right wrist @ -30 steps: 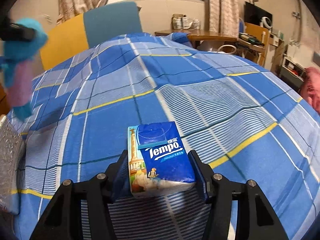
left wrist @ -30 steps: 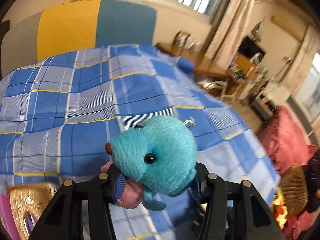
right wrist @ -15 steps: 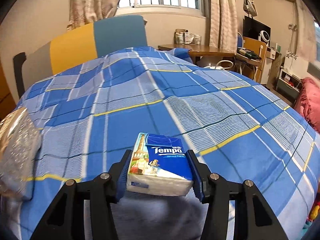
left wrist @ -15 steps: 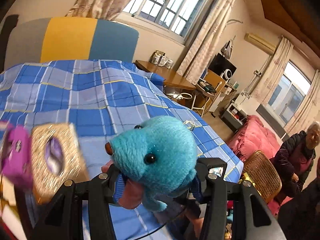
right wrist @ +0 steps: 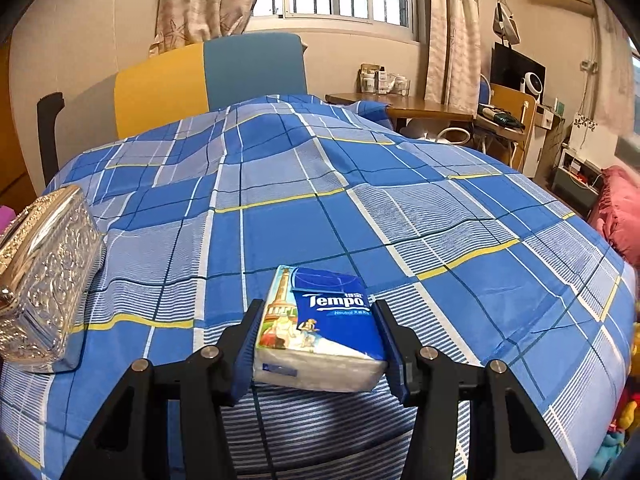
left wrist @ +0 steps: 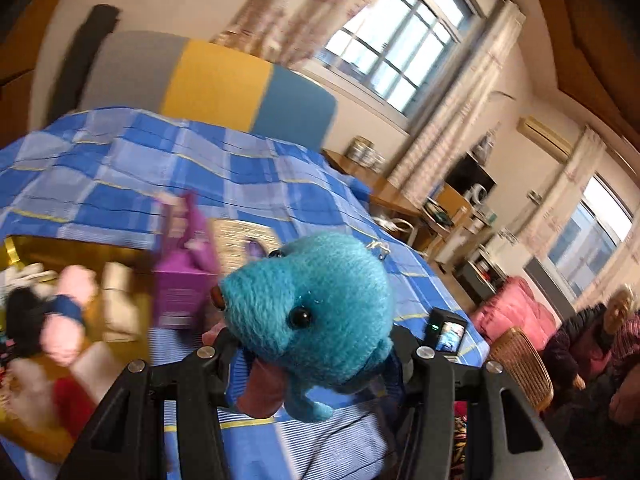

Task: Organize soft objects
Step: 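Carry the blue plush toy over the gold tray with the left gripper while the right holds the tissues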

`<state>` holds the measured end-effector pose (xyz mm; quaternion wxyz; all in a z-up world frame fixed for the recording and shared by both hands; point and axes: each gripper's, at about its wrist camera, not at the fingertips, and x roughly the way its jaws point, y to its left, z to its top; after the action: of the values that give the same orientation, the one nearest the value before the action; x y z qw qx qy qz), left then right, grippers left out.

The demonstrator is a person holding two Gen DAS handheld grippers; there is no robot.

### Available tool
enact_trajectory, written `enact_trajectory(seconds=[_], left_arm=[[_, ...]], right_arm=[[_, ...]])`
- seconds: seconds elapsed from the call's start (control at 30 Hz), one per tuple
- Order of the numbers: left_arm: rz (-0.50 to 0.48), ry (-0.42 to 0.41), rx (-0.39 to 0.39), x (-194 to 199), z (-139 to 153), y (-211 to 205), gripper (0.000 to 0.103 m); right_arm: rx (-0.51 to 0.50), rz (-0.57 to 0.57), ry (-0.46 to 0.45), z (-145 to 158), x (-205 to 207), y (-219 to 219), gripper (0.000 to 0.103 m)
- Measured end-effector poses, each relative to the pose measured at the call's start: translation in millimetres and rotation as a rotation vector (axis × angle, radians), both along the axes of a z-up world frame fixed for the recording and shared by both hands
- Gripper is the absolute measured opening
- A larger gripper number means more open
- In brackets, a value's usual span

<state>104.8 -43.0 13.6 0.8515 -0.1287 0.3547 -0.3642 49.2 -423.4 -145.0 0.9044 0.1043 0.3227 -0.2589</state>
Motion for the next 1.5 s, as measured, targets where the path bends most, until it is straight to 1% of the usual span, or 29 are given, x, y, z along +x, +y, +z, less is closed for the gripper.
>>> enact_trajectory(seconds=[0.07,0.2,0.33,0.43,0.6,0.73,0.83,0.87,0.97,1.07,1.1,1.23,1.27,1.3,1.33,1.37,1.43,1.5], left_arm=[[0.039,0.005,0.014,5,-2,24,0.053],[0.131,0.024,0.071,21,-13,66,0.054],[0.226,0.104,0.142,45,-38,104,0.054],[0.263,0.186,0.165,61,-62,124,0.054],[0.293,0.272,0.2,84,-95,132,0.054],[0.314,0.391,0.186,106,-126,132,0.054],[0.371,0.414,0.235,111,-139,139,0.054],[0.389,0.422,0.232,111,-143,142,0.054],[0.456,0.47,0.165,111,-152,153,0.054],[0.531,0.486,0.143,115,-157,161,0.056],[0.552,0.481,0.146,117,-157,163,0.056],[0.641,0.451,0.238,119,-160,169,0.059],[0.65,0.463,0.236,118,-163,172,0.059],[0.648,0.486,0.217,117,-166,174,0.061],[0.643,0.51,0.18,114,-168,177,0.062],[0.639,0.51,0.156,111,-168,178,0.063],[0.624,0.477,0.143,101,-163,177,0.067],[0.607,0.443,0.165,91,-157,174,0.068]], right_arm=[[-0.007,-0.005,0.005,-2,0,1,0.054],[-0.009,-0.012,0.015,-3,0,1,0.054],[-0.009,-0.017,0.023,-5,1,1,0.054],[-0.012,-0.015,0.025,-5,1,1,0.054],[-0.029,-0.003,0.03,-6,2,5,0.054],[-0.039,0.004,0.035,-6,4,8,0.054],[-0.039,0.004,0.036,-7,4,8,0.054],[-0.038,0.004,0.035,-7,4,8,0.054],[-0.036,0.006,0.044,-8,5,9,0.054],[-0.038,0.008,0.058,-10,8,9,0.054],[-0.041,0.008,0.057,-10,8,10,0.054],[-0.048,0.004,0.046,-8,6,11,0.054],[-0.046,0.003,0.047,-8,6,10,0.054],[-0.044,0.003,0.048,-9,6,10,0.054],[-0.043,0.003,0.05,-9,7,10,0.054],[-0.043,0.002,0.051,-9,7,10,0.054],[-0.046,0.002,0.045,-9,6,10,0.054],[-0.05,-0.001,0.037,-7,4,10,0.054]])
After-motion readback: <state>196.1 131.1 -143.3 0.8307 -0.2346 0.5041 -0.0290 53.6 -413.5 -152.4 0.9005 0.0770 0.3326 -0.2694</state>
